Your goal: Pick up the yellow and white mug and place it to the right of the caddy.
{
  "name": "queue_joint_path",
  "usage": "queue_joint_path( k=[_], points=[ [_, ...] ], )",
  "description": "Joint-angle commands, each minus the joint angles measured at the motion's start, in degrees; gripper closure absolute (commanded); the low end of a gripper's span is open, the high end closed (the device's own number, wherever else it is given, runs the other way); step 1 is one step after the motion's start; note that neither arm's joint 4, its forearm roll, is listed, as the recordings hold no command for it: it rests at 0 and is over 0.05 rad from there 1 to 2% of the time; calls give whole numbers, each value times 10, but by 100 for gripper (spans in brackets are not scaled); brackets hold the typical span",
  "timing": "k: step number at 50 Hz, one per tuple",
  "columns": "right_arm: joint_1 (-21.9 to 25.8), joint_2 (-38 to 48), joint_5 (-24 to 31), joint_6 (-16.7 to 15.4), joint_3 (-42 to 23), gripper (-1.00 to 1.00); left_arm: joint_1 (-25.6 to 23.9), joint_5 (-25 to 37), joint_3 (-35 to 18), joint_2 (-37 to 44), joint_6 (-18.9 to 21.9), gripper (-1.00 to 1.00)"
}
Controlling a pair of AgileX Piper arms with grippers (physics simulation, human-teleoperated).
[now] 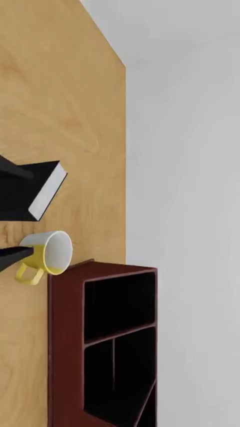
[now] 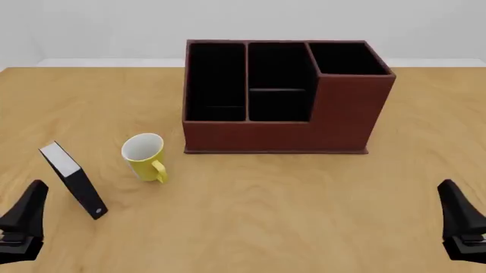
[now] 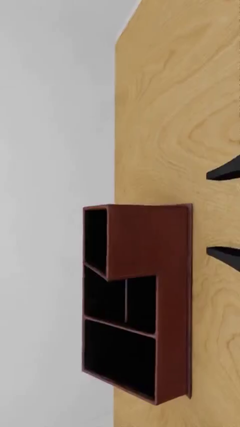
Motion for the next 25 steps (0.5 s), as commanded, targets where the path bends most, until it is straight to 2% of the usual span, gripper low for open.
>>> queue_joint_path(
  k=[1,13,20,25],
  points=[
    [-1,7,0,13,-2,-100,0,-1,-1,3,0,-100],
    [18,1,6,16,0,-100,0,-1,-1,3,0,-100],
    [36,-1,12,7,-2,-100,0,-1,-1,3,0,-100],
    [52,7,17,21,-7,-100,0,-1,-1,3,0,-100]
  ],
)
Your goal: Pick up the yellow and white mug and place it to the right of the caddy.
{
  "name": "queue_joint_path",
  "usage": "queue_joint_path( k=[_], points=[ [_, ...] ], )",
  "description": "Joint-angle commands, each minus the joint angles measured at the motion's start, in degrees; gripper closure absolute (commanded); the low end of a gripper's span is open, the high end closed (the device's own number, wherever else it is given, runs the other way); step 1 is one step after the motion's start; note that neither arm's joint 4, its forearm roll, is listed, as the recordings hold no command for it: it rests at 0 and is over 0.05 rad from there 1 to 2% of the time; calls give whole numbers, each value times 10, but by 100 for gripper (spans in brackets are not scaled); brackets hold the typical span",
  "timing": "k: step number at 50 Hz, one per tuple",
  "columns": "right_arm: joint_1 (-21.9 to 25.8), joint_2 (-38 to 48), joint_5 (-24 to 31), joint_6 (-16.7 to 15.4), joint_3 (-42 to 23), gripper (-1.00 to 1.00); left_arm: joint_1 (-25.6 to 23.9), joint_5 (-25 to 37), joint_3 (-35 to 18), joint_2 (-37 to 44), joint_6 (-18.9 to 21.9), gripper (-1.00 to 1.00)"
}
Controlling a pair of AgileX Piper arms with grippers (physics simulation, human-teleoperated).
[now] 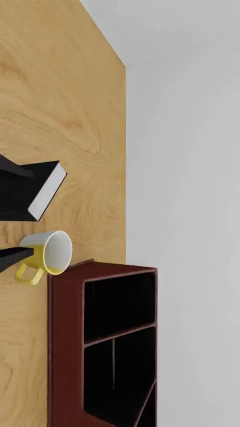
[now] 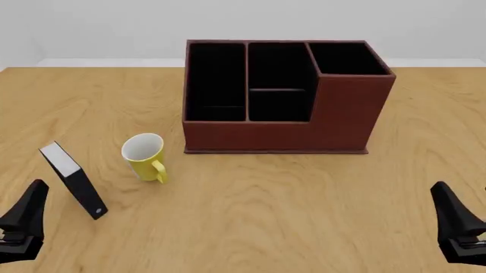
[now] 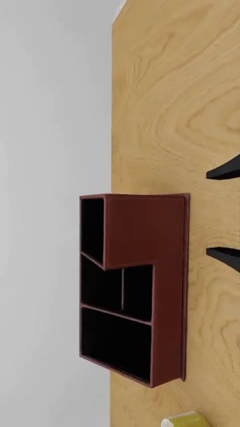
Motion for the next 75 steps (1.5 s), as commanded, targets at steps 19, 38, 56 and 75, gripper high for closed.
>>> queue_joint_path(
  k=[19,38,56,75],
  points=[
    [132,151,-103,-13,-9,-100,0,0,0,0,0,-100],
    [184,243,-192,-24,3,-100,0,0,0,0,0,-100],
    [236,402,-340,-30,3,-100,0,0,0,0,0,-100],
    [276,539,-463,-32,1,-100,0,0,0,0,0,-100]
  ],
)
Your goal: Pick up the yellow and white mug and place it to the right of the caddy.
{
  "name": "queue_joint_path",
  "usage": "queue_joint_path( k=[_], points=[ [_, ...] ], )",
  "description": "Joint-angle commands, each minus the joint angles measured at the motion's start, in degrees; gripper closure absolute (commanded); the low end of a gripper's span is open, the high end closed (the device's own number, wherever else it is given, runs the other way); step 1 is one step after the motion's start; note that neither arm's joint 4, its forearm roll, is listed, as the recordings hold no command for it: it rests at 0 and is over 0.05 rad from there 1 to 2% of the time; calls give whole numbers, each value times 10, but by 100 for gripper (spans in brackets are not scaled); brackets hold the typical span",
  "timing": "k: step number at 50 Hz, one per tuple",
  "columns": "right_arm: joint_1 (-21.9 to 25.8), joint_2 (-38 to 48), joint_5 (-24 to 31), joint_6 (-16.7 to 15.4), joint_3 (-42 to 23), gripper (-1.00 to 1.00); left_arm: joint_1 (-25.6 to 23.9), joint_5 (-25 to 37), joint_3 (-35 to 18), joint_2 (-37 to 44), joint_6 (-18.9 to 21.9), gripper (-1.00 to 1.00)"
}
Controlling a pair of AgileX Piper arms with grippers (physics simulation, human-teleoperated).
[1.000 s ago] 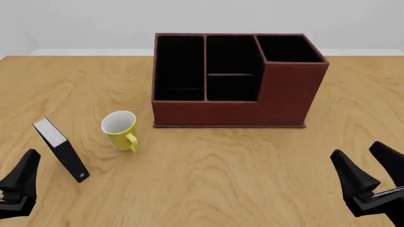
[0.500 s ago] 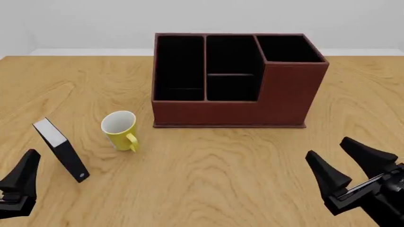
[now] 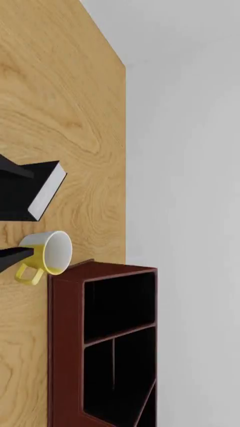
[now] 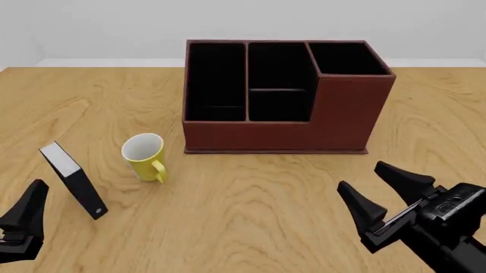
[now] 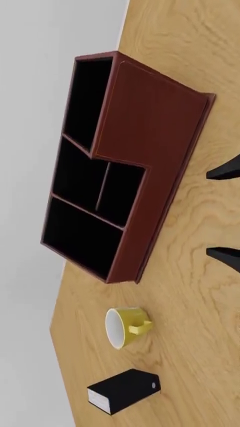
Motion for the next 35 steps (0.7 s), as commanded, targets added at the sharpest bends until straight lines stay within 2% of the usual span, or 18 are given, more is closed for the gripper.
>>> queue_joint_path(
  k=[1,6,35],
  points=[
    [22,69,-61,-2,-2,-100,0,0,0,0,0,-100],
    [30,93,-83,-6,-3,-100,0,0,0,0,0,-100],
    [57,149,-106,-1,-34,-100,0,0,0,0,0,-100]
  ],
)
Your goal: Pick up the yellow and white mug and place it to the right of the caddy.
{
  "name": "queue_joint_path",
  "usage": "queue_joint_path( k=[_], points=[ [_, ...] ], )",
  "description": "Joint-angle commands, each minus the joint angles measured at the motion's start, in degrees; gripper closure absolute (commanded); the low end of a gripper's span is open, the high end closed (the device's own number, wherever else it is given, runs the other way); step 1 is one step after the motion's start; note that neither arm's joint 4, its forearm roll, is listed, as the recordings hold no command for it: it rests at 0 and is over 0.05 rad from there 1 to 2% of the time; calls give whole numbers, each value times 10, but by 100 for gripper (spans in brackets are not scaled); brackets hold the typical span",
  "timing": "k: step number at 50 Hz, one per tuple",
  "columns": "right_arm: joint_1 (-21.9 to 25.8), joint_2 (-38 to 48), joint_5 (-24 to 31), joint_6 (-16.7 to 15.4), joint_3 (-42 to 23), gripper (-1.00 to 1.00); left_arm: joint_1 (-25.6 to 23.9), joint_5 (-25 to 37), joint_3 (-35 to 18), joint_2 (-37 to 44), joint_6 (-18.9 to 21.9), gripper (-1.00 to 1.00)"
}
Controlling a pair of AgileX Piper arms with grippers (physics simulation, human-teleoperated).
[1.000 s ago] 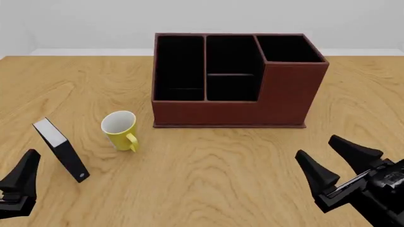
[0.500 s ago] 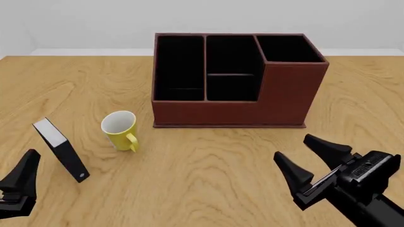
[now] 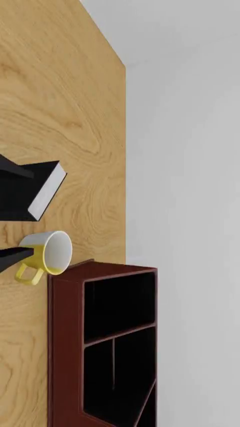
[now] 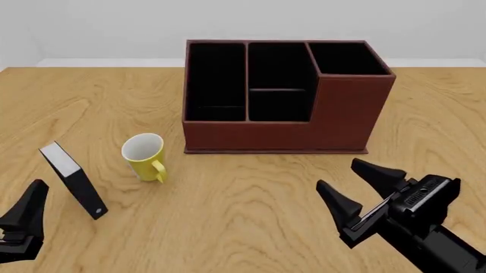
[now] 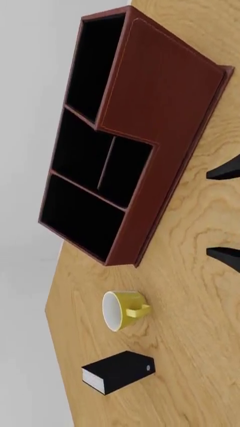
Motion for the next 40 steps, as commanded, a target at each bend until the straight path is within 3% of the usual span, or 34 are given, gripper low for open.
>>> queue_joint_path(
  k=[1,37,38,40],
  points=[
    [15,20,-7,1,-14,-100,0,0,0,0,0,-100],
    [80,136,-39,9,-81,-100,0,0,0,0,0,-100],
    [70,142,-43,-8,-80,-100,0,0,0,0,0,-100],
    [79,148,-46,4,-85,-100,0,0,0,0,0,-100]
  ],
)
